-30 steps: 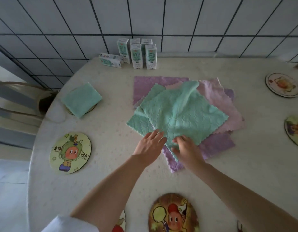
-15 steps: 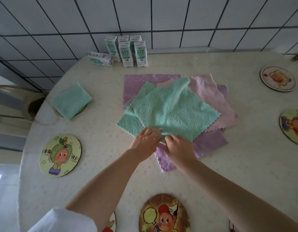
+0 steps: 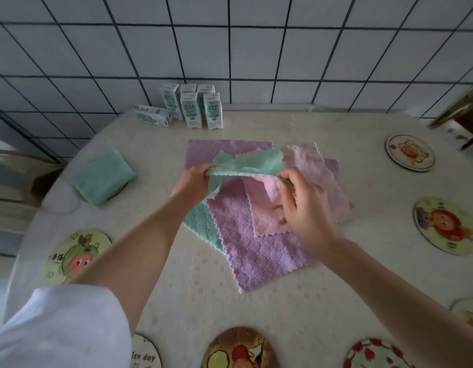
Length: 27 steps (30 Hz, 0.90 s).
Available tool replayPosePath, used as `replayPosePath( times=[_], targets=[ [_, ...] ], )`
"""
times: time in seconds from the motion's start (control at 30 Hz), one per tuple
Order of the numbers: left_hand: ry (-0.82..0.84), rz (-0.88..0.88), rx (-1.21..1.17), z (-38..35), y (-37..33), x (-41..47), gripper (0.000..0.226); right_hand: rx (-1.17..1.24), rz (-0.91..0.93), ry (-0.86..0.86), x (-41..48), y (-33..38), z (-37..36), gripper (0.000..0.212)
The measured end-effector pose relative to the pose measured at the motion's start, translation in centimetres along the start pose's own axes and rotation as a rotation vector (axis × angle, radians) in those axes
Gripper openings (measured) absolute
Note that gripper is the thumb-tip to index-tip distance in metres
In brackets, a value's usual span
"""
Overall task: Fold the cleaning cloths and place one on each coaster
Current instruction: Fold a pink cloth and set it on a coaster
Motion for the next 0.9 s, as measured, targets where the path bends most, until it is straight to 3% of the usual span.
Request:
replayPosePath(
  times=[0.13, 0.3, 0.5, 0.6, 0.8, 0.9],
  targets=[
    [-0.102, 0.022, -0.127, 5.2, -1.5, 0.6, 0.034, -0.198, 0.078, -0.057, 2.0, 1.3, 2.5, 0.011],
    [-0.197, 0.013, -0.286, 12.0, -2.0, 0.0, 0.035, -0.162, 0.096, -0.077, 4.1, 2.8, 3.0, 0.013],
    [-0.473, -0.139, -0.139, 21.1, -2.2, -5.9, 0.038, -0.173, 0.174, -0.182, 4.7, 7.3, 2.2, 0.012],
    [-0.546, -0.232, -0.029, 23.5, -0.4, -10.0, 0.039, -0.056, 0.212, -0.175, 3.8, 8.2, -0.4, 0.012],
    [-0.466, -0.286, 0.124, 22.5, 7.3, -18.1, 0.043, -0.023, 0.250, -0.056, -2.0, 10.1, -5.3, 0.010],
    [-0.362, -0.297, 0.193, 19.1, 11.7, -22.5, 0.041, -0.043, 0.151, 0.044, -6.5, 9.3, -8.5, 0.020]
  ],
)
Point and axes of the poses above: each hand's wrist, its own x-axis towards the middle knuckle, its own z-axis out of the back of the hand, y = z × x, the point moved 10 cm from there along x, towards the middle knuckle, and after that the axes turned 10 degrees about z, right-handed, at the moved point
